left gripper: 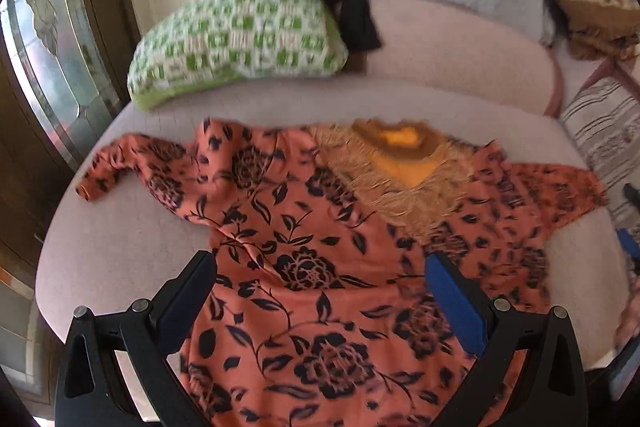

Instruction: Fold small clothes

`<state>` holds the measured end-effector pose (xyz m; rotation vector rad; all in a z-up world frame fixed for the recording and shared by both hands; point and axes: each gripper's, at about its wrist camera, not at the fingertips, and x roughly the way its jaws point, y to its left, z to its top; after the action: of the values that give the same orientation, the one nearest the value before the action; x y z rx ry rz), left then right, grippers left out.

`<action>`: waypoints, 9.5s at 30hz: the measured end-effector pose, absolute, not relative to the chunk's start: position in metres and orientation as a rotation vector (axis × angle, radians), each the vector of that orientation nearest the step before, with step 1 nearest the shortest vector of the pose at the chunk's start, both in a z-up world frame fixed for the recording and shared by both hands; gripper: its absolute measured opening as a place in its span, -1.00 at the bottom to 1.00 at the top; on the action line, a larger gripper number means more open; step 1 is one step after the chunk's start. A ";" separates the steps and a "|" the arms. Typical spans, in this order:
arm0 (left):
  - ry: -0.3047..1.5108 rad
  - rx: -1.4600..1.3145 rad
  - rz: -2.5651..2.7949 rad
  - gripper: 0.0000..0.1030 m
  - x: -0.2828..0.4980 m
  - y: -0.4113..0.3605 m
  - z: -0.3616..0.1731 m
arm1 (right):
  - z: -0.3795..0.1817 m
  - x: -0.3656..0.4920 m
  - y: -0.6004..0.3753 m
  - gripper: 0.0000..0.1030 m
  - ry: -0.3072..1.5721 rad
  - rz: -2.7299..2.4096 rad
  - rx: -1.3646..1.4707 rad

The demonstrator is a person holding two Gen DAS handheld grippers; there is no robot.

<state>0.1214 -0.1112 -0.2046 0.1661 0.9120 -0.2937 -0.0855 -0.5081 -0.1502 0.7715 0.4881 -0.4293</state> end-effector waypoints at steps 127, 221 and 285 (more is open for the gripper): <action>1.060 0.177 -0.015 -0.44 0.244 -0.097 -0.312 | -0.281 0.097 -0.563 -0.15 0.875 -0.272 1.216; 0.952 -0.222 -0.261 0.46 0.312 -0.036 -0.180 | -0.229 0.119 -0.542 0.53 0.796 -0.117 1.073; 1.077 0.339 -0.358 0.65 0.239 -0.181 -0.269 | -0.245 0.132 -0.493 -0.62 0.995 0.018 0.813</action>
<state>0.2387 -0.1812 -0.2687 0.3394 1.0765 -0.3579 0.1320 -0.4932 -0.2446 0.8135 0.9952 0.0185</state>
